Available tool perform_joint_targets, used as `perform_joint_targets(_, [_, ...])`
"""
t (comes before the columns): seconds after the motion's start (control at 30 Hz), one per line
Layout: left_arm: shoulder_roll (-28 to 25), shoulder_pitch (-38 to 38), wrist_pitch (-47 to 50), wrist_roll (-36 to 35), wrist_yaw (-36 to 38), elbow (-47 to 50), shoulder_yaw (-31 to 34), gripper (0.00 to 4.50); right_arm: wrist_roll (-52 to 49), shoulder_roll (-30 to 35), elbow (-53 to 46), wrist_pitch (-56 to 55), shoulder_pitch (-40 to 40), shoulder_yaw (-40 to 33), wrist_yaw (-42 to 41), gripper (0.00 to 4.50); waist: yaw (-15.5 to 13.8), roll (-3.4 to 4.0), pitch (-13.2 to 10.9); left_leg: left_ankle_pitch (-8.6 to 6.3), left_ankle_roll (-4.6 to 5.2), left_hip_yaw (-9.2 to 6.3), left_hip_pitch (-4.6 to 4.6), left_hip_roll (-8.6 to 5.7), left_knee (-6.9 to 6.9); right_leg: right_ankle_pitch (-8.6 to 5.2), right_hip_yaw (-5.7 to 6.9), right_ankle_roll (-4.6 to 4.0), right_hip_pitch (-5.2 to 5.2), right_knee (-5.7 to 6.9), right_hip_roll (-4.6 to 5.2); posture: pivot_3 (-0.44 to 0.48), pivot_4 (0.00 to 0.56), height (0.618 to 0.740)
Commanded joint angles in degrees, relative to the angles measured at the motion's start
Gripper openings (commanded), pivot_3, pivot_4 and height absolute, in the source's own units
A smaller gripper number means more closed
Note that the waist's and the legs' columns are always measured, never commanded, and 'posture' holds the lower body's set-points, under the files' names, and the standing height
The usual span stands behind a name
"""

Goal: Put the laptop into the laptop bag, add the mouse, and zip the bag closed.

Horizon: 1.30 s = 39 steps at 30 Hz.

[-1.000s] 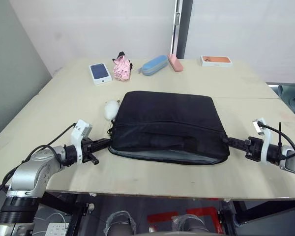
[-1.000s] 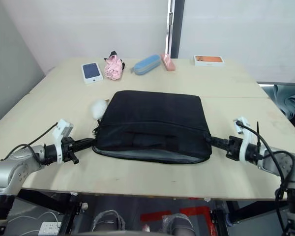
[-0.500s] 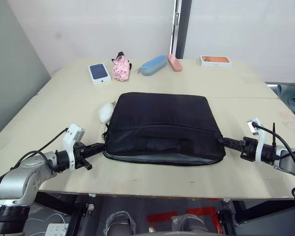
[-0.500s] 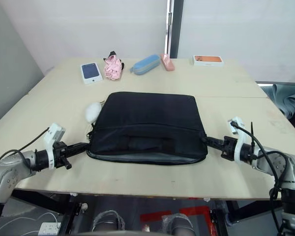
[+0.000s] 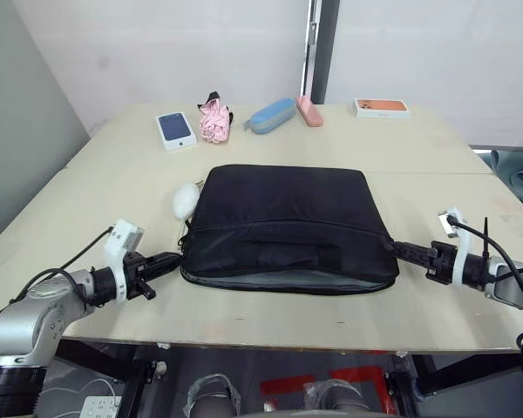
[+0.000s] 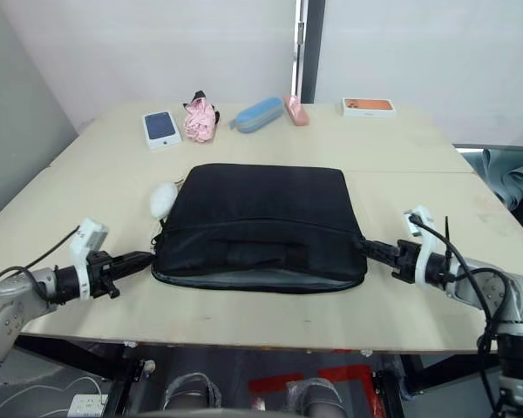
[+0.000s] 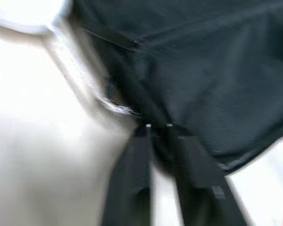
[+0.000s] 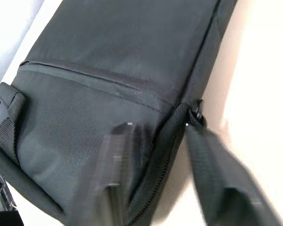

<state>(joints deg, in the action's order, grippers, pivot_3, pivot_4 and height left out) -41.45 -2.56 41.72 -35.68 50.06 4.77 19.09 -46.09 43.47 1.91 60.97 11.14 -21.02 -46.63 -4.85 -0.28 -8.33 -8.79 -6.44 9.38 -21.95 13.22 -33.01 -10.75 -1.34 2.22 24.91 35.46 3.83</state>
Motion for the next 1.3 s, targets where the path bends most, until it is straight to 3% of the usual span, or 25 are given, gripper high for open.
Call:
perform_joint_targets(0.03, [-4.3, 1.2, -0.5, -2.0, 3.6, 0.2, 5.1, 2.35, 1.4, 4.5, 2.3, -3.2, -0.2, -3.1, -3.3, 3.27, -0.1, 0.00, 0.0, 0.00, 0.00, 0.00, -0.01, 0.00, 0.00, 0.00, 0.00, 0.00, 0.00, -0.01, 0.00, 0.000, 0.150, 0.740])
perform_joint_targets(0.13, [-7.9, 2.2, -0.2, -2.2, 6.0, -1.4, 8.1, 3.41, 3.1, 9.3, 5.7, -6.7, 0.5, -4.3, -7.0, 4.30, -0.3, 0.00, 0.0, 0.00, 0.01, 0.00, -0.03, -0.01, 0.03, 0.00, 0.01, 0.00, 0.02, -0.07, 0.00, 0.000, 0.150, 0.740])
perform_joint_targets(0.23, [-11.5, 1.2, 0.0, -2.0, 8.1, -4.6, 10.1, 4.47, 3.8, 14.4, 10.1, -10.1, 3.6, -5.1, -12.3, 4.50, -0.3, 0.00, 0.0, 0.00, 0.01, 0.01, 0.01, 0.00, 0.02, 0.00, 0.00, 0.00, 0.00, -0.06, 0.00, 0.000, 0.150, 0.740])
perform_joint_targets(0.33, [-14.4, -2.5, 0.1, -2.2, 9.6, -8.4, 10.8, 4.47, 6.1, 19.1, 13.1, -15.8, 6.0, -3.5, -19.2, 4.50, -0.5, -0.01, 0.0, 0.00, 0.03, 0.03, 0.04, 0.00, -0.08, 0.00, -0.02, 0.00, -0.01, 0.04, 0.01, 0.000, 0.150, 0.740])
perform_joint_targets(0.4, [-16.2, -4.7, -1.7, -0.9, 11.6, -11.4, 10.0, 4.47, 12.1, 21.2, 12.9, -28.2, 4.8, -0.5, -24.7, 4.50, -0.7, -0.04, 0.0, 0.00, 0.03, -0.01, 0.02, 0.02, -0.13, 0.00, 0.02, 0.00, -0.02, 0.08, 0.00, 0.000, 0.150, 0.740])
perform_joint_targets(0.53, [-18.5, -9.6, -6.8, 2.3, 14.6, -16.9, 7.1, 4.47, 17.0, 21.5, 12.8, -42.6, 7.6, 1.7, -29.6, 4.50, -0.7, -0.09, 0.0, 0.00, 0.11, -0.01, -0.05, 0.02, -0.14, 0.00, 0.04, -0.01, 0.00, 0.04, 0.01, 0.000, 0.150, 0.740])
perform_joint_targets(0.73, [-19.7, -15.8, -13.1, 5.8, 17.6, -23.9, 4.3, 4.47, 17.2, 20.0, 11.4, -48.8, 14.6, 3.0, -32.3, 4.50, -0.4, -0.10, 0.0, 0.16, 0.42, 0.05, -0.03, 0.00, -0.35, 0.01, 0.01, -0.02, 0.08, 0.35, 0.03, 0.000, 0.150, 0.740])
perform_joint_targets(1.07, [-18.4, -18.6, -15.5, 8.1, 17.3, -27.6, 2.5, 4.47, 9.5, 10.9, -6.6, -33.8, 25.1, 11.4, -26.7, 4.50, -0.4, -0.10, 0.0, 0.16, 0.38, 0.05, -0.07, 0.04, -0.44, 0.01, 0.00, -0.04, 0.26, 0.66, 0.00, 0.000, 0.150, 0.740])
perform_joint_targets(1.2, [-17.7, -19.5, -17.2, 8.9, 16.0, -29.3, 2.7, 4.47, 6.1, 3.3, -10.6, -25.0, 30.2, 15.7, -19.2, 4.50, -0.6, -0.10, 0.0, 0.08, 0.25, 0.02, -0.08, 0.03, -0.46, -0.02, 0.01, -0.08, 0.21, 0.63, 0.00, 0.000, 0.150, 0.740])
perform_joint_targets(1.3, [-17.0, -19.9, -17.4, 8.9, 15.7, -29.7, 2.9, 4.47, 8.8, -2.6, -12.4, -23.4, 31.4, 20.3, -14.0, 4.50, -0.6, -0.11, 0.0, 0.01, 0.11, -0.07, -0.09, 0.04, -0.51, -0.02, 0.01, -0.08, 0.21, 0.70, 0.01, 0.000, 0.150, 0.740])
